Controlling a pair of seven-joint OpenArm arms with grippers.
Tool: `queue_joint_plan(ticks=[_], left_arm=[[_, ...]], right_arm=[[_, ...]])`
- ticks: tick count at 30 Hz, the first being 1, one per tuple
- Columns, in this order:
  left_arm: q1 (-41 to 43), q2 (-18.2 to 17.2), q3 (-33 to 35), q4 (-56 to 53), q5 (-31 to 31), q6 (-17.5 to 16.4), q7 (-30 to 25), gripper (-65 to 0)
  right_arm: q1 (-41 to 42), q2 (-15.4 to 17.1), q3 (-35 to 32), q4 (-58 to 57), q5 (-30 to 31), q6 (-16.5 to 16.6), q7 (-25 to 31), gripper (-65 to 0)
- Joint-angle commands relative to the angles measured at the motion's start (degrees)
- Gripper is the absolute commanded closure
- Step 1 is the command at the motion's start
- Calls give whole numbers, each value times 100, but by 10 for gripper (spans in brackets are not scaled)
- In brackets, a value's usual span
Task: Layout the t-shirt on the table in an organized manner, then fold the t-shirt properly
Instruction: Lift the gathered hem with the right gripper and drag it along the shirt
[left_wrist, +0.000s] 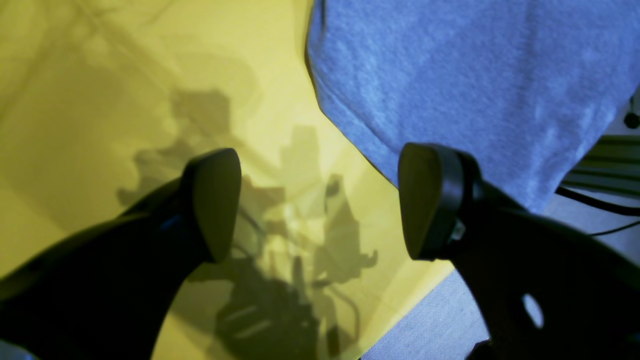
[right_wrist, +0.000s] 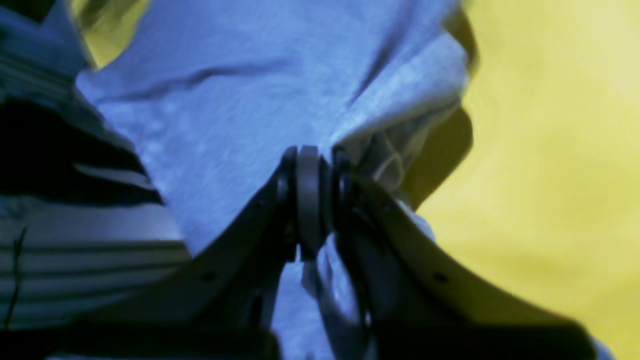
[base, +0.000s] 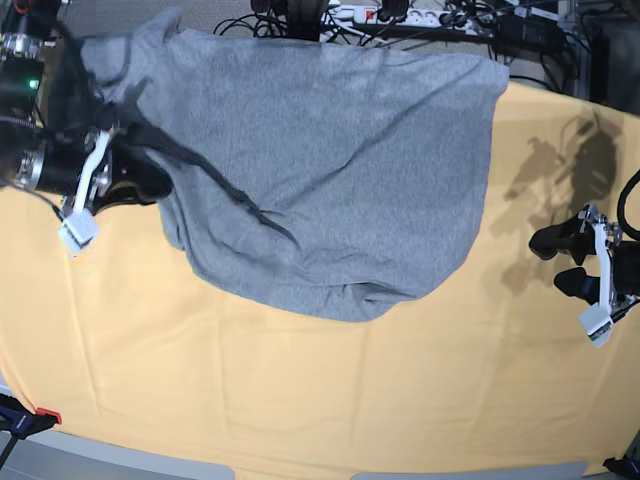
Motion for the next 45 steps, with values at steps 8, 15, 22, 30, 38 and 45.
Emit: queue_joint_plan(ticks=[8, 15, 22, 30, 38, 45], left_arm=[[-131, -142, -83, 48, -44, 0, -107, -494], [-131, -140, -83, 48, -24, 2, -133, -494], [-131, -140, -83, 48, 39, 2, -146, -494], [-129, -142, -85, 48, 66, 2, -109, -494], [-131, -140, -83, 48, 59, 2, -107, -494], [-129, -142, -83, 48, 144, 4, -107, -494]], right_arm=[[-1209, 107, 39, 1421, 158, 30, 90, 0], [-1742, 107, 35, 1453, 158, 30, 90, -69], [-1665, 179, 37, 1484, -232, 30, 90, -352], [-981, 201, 540, 1775, 7, 30, 90, -345], [-553, -260, 223, 1410, -1773, 30, 1375, 0], [120, -258, -811, 66, -3130, 30, 1971, 0]])
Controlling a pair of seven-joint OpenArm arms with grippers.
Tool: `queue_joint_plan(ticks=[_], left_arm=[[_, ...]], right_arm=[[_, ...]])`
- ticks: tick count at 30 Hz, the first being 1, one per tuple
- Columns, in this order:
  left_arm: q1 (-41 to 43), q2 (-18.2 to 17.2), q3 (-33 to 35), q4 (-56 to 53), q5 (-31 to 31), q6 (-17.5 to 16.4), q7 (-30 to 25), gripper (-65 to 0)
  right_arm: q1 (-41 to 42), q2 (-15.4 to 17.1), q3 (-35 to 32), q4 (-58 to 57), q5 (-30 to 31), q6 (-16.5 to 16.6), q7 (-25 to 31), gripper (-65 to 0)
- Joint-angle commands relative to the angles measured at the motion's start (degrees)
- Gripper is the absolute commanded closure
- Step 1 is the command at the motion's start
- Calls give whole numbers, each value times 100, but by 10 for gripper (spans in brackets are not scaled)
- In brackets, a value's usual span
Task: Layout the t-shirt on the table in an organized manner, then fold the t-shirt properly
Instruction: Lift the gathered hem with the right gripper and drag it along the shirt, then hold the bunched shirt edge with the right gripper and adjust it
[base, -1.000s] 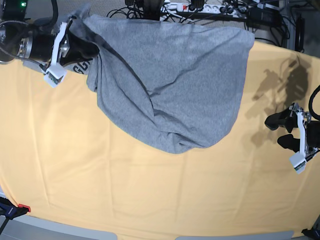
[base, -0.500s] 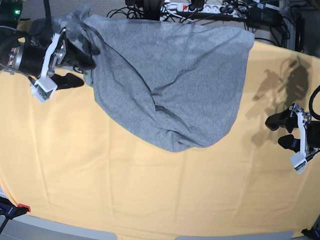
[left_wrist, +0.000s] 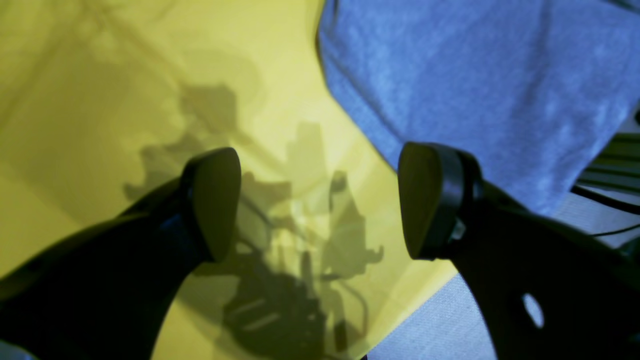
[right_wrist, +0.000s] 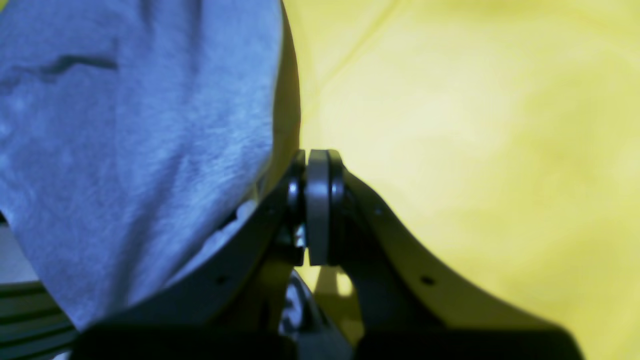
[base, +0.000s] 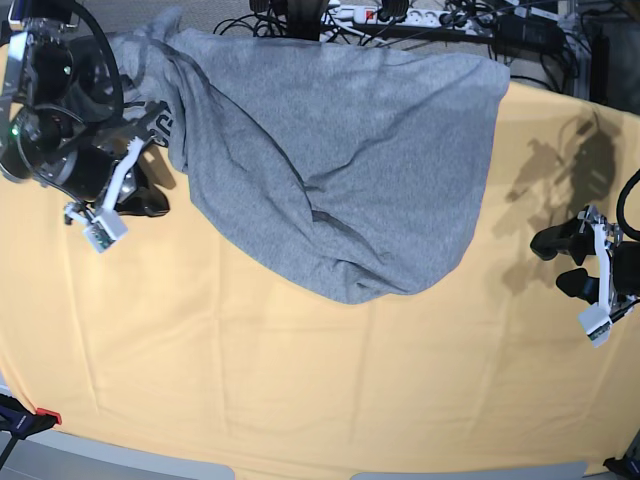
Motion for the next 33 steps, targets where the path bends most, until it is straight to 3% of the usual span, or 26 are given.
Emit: queue_joint_plan(ticks=[1, 7, 9, 14, 26, 33], left_arm=[[-129, -155, -83, 50, -83, 7, -72, -494], [-127, -157, -83, 50, -76, 24, -90, -494], [-127, -155, -85, 50, -79, 24, -92, -494], [-129, -157, -83, 50, -81, 24, -94, -494], [-127, -157, -83, 46, -37, 24, -96, -494], [-129, -155, -85, 46, -35, 22, -155, -494]], right_arm=[[184, 68, -125, -92, -42, 30, 118, 0], [573, 70, -868, -640, -623, -133, 114, 0], [568, 70, -1080, -640, -343, 30, 50, 0], [560, 70, -1700, -520, 844, 30, -525, 0], [245, 68, -1947, 850, 1993, 30, -944, 0], [4, 72, -2205, 918, 1401, 30, -946, 0]])
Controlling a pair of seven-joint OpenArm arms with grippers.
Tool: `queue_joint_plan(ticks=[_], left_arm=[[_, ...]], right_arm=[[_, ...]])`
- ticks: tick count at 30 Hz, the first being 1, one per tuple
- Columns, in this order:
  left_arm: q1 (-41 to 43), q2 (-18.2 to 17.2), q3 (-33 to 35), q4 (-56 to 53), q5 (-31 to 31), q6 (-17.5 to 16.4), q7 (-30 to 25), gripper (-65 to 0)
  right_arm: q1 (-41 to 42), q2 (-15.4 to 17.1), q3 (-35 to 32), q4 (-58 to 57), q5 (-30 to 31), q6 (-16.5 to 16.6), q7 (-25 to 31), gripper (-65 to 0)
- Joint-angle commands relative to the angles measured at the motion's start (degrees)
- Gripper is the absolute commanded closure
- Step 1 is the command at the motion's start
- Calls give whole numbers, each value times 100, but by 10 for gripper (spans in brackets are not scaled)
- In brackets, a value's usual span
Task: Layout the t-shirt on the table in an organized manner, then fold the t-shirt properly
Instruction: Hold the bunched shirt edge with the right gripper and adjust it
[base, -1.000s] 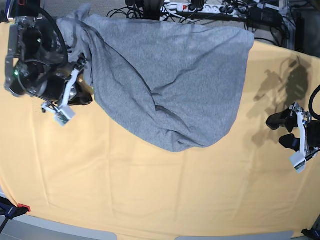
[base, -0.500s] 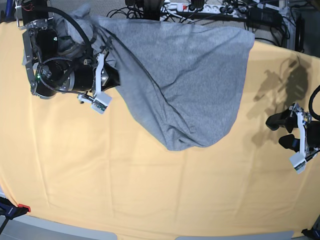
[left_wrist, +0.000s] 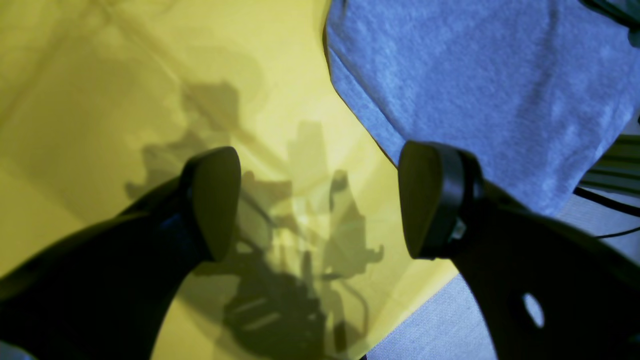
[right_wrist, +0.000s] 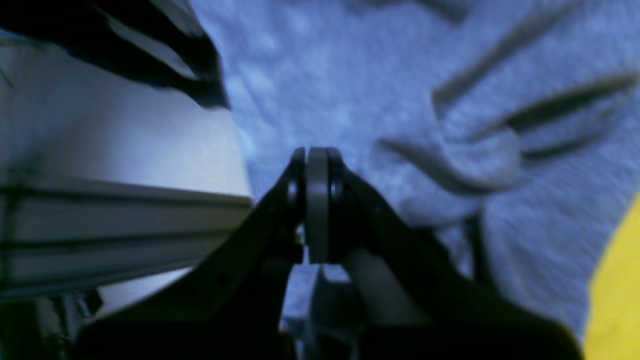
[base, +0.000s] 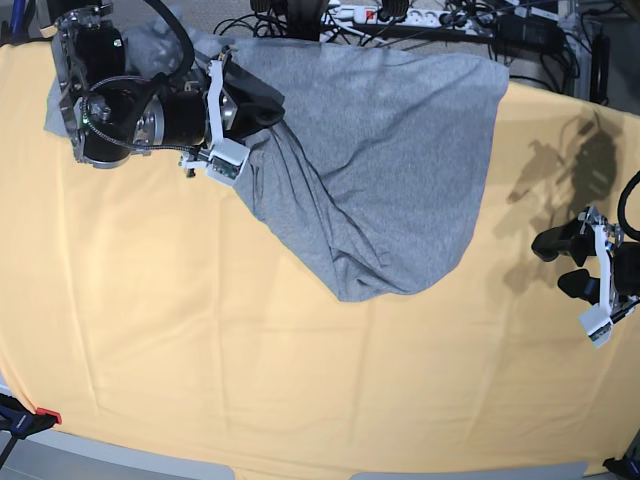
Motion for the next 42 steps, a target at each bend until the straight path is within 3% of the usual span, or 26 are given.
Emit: queue_joint_plan(ticks=[1, 7, 13, 19, 23, 27, 32, 38, 42], left_arm=[[-127, -142, -83, 46, -63, 2, -87, -494], [-127, -142, -83, 46, 24, 7, -92, -494], [-127, -142, -85, 46, 15, 24, -94, -494], [-127, -142, -83, 46, 17, 24, -94, -494], [-127, -142, -83, 46, 17, 24, -94, -494], [-127, -140, -85, 46, 17, 24, -96, -494], [-127, -142, -83, 46, 15, 24, -98, -494], [-127, -142, -83, 46, 17, 24, -98, -494], [-127, -140, -83, 46, 17, 24, -98, -494]], right_arm=[[111, 68, 81, 243, 24, 30, 111, 0], [177, 83, 988, 966, -750, 30, 168, -11], [26, 85, 2365, 960, -953, 30, 42, -254], [-682, 83, 2879, 955, 101, 30, -647, -270], [-1023, 83, 2879, 955, 400, 30, -707, -353], [-1276, 68, 2876, 944, 363, 30, -699, -354], [-1443, 68, 2876, 861, 354, 30, -278, -353], [-1443, 66, 2874, 518, 415, 30, -275, -353], [-1486, 66, 2874, 378, 1010, 30, -302, -350]])
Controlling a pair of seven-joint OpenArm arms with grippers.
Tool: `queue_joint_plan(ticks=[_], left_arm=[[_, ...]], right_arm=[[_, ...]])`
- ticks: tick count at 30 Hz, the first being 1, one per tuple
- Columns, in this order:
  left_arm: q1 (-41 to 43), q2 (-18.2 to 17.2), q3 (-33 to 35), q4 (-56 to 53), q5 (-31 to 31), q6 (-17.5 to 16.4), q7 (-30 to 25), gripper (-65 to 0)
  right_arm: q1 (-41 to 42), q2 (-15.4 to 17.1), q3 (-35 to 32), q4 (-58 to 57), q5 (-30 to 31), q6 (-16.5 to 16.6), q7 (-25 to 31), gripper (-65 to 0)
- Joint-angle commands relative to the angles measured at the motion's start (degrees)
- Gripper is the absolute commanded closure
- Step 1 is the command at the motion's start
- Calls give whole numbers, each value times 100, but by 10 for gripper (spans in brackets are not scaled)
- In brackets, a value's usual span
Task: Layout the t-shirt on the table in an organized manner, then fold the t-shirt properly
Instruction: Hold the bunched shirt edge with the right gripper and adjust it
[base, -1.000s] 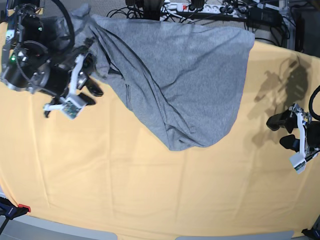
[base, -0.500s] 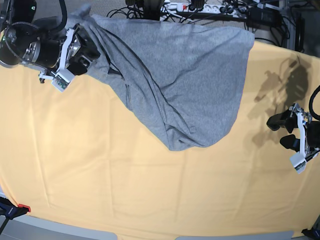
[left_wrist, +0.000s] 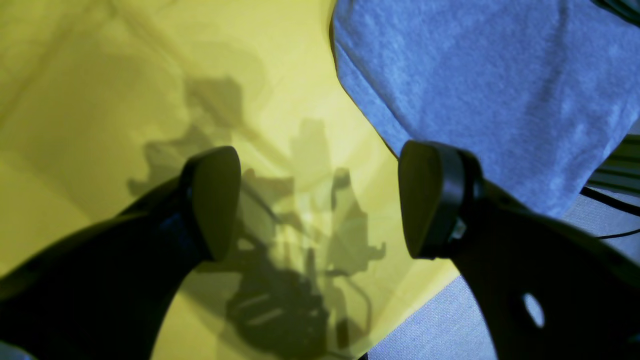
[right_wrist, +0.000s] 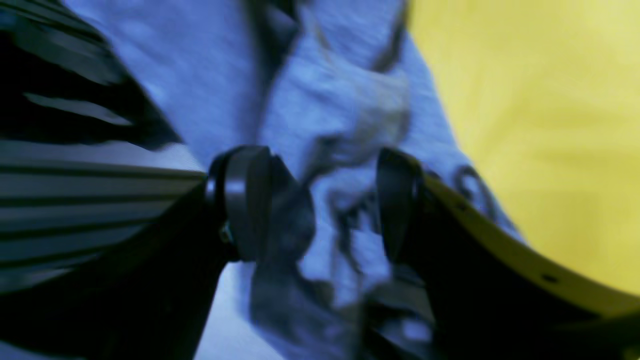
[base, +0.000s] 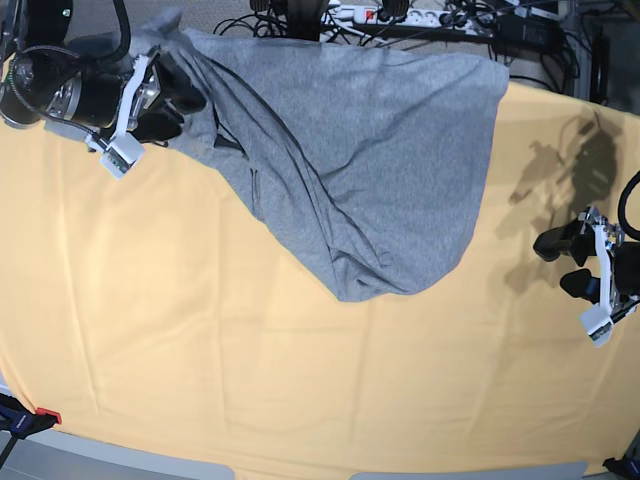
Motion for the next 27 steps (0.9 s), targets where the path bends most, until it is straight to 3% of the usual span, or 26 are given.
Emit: queue_joint_plan(ticks=[1, 5, 11, 18, 20, 24, 27], left_arm=[[-129, -140, -83, 50, -92, 4, -94, -494], [-129, -140, -83, 50, -92, 4, -94, -494], [-129, -140, -83, 50, -92, 4, -94, -494], [-129, -140, -83, 50, -92, 4, -94, -494], [-129, -142, -83, 50, -92, 4, -94, -494], [-129, -140, -83, 50, -92, 7, -92, -494], [-129, -140, -83, 50, -92, 7, -92, -494]], right_arm=[[13, 68, 46, 59, 227, 30, 94, -346], [15, 68, 46, 59, 369, 30, 83, -336], [17, 68, 46, 59, 334, 30, 153, -110], [15, 68, 46, 59, 339, 30, 197, -38], [15, 68, 46, 59, 356, 30, 197, -73], [13, 68, 20, 59, 369, 30, 197, -316], [15, 68, -153, 59, 367, 30, 197, -328]])
